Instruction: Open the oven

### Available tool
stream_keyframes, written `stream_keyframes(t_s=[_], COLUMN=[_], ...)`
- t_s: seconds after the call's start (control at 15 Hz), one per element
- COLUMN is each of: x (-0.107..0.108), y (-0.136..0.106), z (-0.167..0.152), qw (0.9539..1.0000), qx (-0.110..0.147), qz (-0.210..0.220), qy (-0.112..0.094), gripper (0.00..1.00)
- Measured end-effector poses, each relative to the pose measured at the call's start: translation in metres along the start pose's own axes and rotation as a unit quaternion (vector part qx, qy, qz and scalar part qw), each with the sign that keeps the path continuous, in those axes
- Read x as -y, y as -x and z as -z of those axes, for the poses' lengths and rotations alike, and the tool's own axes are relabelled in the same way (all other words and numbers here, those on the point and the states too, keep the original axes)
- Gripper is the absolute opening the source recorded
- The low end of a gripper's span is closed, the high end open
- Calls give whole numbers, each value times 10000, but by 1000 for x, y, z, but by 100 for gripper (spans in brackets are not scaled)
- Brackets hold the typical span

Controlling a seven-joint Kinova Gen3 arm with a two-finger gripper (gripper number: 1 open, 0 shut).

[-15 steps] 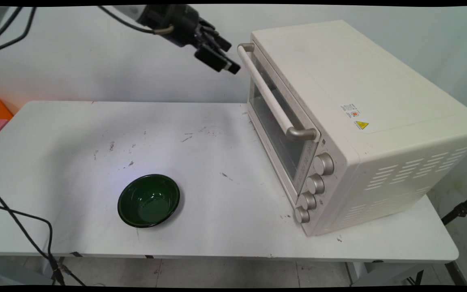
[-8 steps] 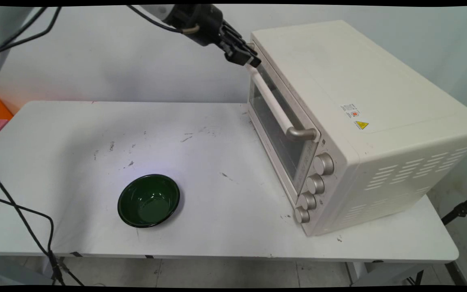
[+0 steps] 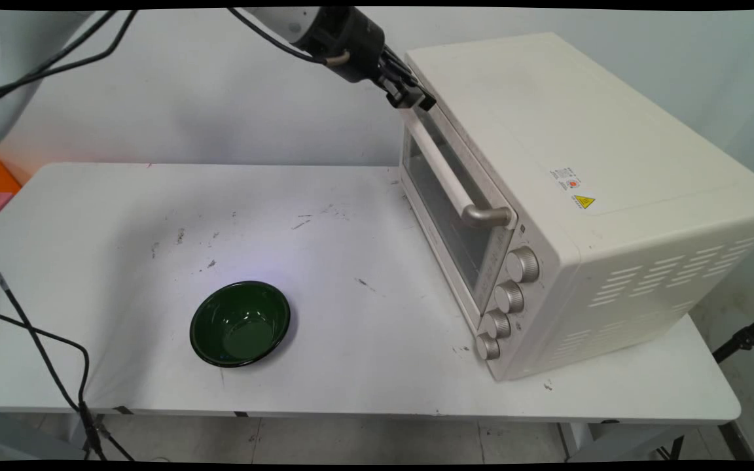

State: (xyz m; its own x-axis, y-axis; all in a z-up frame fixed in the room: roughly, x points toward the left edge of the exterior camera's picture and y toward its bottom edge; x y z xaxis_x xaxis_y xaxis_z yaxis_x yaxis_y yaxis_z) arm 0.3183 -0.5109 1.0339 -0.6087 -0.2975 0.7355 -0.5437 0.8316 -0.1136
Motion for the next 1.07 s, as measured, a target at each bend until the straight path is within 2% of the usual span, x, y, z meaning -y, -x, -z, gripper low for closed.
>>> stream_keyframes(t_s=[0.6, 1.07], x=[-2, -3], y=[5, 14], z=[-22, -24], qw=[9998, 9995], qx=[213, 316], qz=[22, 60], qy=[-56, -57], gripper=[0, 0])
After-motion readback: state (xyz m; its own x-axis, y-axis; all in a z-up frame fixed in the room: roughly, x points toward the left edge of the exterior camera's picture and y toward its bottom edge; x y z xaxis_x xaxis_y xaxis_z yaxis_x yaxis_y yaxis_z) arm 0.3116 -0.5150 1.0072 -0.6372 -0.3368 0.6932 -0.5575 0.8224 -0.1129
